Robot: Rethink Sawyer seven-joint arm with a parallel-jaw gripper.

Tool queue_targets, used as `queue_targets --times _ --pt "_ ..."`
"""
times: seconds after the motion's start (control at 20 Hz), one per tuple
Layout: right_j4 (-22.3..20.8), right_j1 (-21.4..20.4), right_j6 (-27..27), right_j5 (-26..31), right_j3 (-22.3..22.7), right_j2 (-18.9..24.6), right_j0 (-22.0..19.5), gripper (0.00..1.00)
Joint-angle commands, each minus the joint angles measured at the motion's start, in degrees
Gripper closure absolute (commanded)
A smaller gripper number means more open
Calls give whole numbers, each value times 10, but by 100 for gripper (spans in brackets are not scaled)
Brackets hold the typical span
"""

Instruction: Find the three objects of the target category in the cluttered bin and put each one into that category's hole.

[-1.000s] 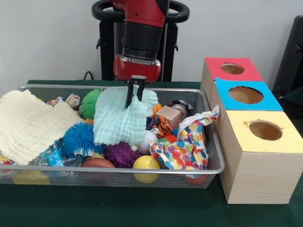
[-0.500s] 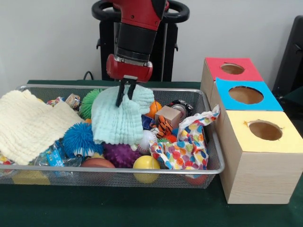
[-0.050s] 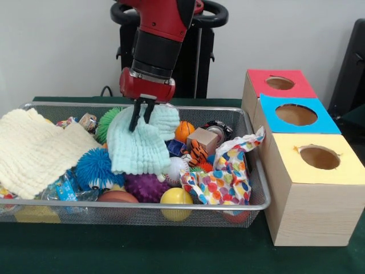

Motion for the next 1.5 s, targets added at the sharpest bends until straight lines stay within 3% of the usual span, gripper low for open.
queue_targets --times 0.05,0.25,0.3,0.9,1.0,1.3,1.5 --pt "-22 34 35 35 -46 19 -15 100" --pt "-25 35 15 73 -54 22 -14 100" --pt "-25 35 16 74 -54 22 -13 0" --pt "-19 28 25 67 -46 40 -24 0" --pt "-20 20 31 53 -27 70 -49 0" --pt "-9 -16 40 58 53 234 -165 0" --pt "-7 -29 40 62 58 247 -170 0"
